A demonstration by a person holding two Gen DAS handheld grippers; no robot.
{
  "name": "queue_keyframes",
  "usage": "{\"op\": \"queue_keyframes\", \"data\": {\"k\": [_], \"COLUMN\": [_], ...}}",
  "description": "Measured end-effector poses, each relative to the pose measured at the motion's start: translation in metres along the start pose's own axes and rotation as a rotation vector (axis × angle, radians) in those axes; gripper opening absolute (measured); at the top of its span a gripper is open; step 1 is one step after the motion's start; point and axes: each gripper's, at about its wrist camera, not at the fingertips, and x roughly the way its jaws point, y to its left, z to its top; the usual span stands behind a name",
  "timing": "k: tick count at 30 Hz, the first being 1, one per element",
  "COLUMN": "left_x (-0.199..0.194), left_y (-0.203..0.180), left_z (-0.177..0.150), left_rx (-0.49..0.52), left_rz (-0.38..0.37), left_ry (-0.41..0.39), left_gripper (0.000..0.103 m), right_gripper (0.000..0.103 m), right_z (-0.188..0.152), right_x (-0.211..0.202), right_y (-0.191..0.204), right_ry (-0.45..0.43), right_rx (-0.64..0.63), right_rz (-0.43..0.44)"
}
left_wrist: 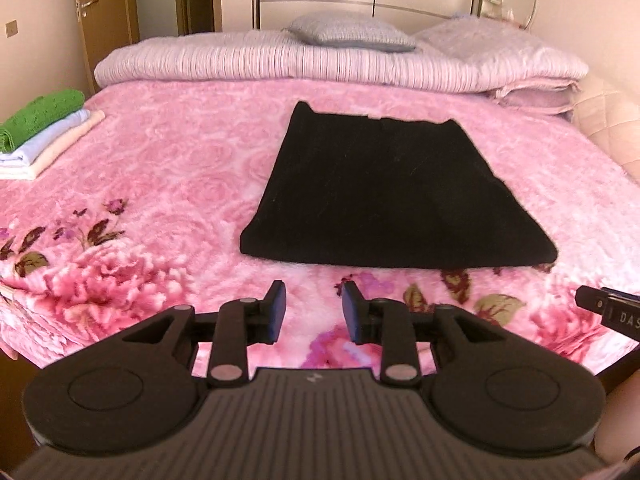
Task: Fold clothes
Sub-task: 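Release the folded garment with both grippers and pull them back, then grasp the folded garment's edges with both grippers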
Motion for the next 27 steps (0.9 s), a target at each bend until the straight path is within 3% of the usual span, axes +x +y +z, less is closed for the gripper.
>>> {"op": "queue_keyframes", "data": {"k": [7,12,21,27], "left_x": [-0.027,-0.037,-0.027,0.001], "left_y": [0.003,0.003,-0.002,0.001], "left_z": [-0.007,-0.010,-0.008,-0.011], "left_rx": [0.001,0.007,0.015,0.021], "left_rz": [-0.008,-0.013,-0.014,-0.010], "left_ry": [-0.049,-0.067,-0.038,-0.005], "left_gripper": [0.030,0.031,0.031,0.032], "right_gripper": [0.037,0.045,0.047,0.048], "right_z": [-0.002,-0.004,-0.003,-0.004], "right_x": [-0.024,-0.030,-0.017,0.005], "right_y": [0.011,0.015,0.013,0.012], "right_ry": [-0.047,-0.057,-0.030,0.002], "right_rx": [-0.025,-0.035,-0.028,-0.030], "right_rz": [0.002,0.011,0.005,0.015]}}
